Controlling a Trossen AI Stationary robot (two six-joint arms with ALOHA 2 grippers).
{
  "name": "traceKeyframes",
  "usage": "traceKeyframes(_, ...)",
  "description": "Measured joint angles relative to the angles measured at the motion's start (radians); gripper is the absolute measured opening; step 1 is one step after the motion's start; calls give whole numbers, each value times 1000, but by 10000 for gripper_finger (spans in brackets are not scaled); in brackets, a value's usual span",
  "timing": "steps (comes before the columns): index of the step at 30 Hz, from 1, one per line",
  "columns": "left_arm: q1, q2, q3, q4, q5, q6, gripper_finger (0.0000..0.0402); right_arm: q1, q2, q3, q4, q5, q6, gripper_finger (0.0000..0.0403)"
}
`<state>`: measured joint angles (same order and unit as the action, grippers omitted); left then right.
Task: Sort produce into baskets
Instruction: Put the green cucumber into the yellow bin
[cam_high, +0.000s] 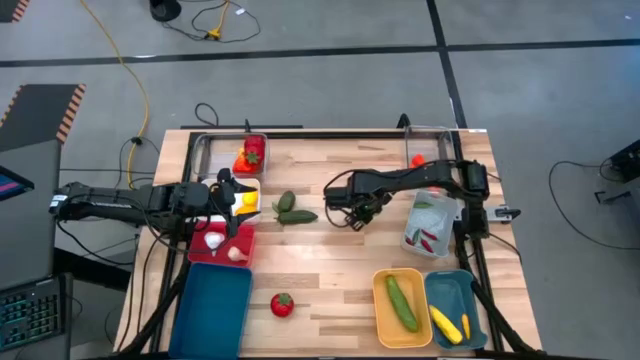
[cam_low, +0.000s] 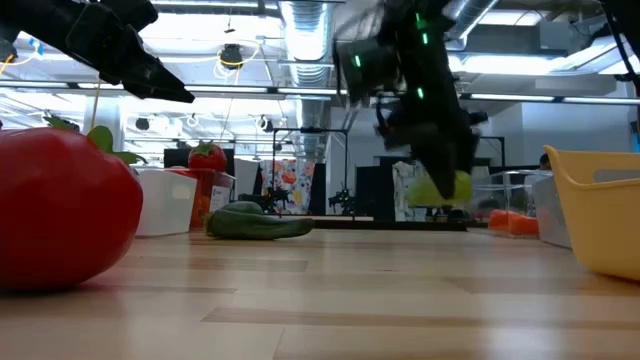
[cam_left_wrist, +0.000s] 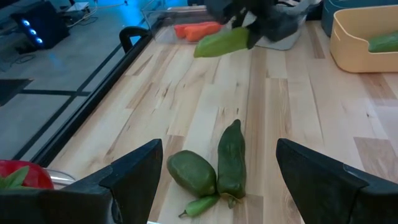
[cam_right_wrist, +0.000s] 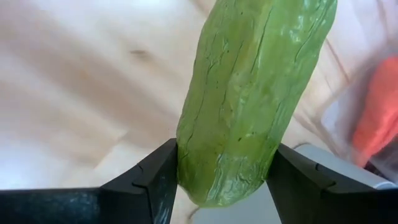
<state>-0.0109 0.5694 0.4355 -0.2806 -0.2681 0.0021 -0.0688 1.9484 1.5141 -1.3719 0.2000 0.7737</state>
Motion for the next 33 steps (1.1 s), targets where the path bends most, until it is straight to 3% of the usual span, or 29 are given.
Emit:
traceKeyframes(9,0,0,0,1,0,-3,302,185,-1,250,-74,-96,-73,238)
traceKeyframes(15,0,0,0,1,0,-3,302,353,-1,315,-84,-169,-56,239)
traceKeyframes(19,0,0,0,1,0,-3,302,474,0,316,-94,-214,45,239)
traceKeyframes(28,0,0,0,1,0,-14,302,732,-1,310,-105,-225,433,240)
traceKeyframes(33,0,0,0,1,0,-18,302,838,-1,294,-102,-225,523,240)
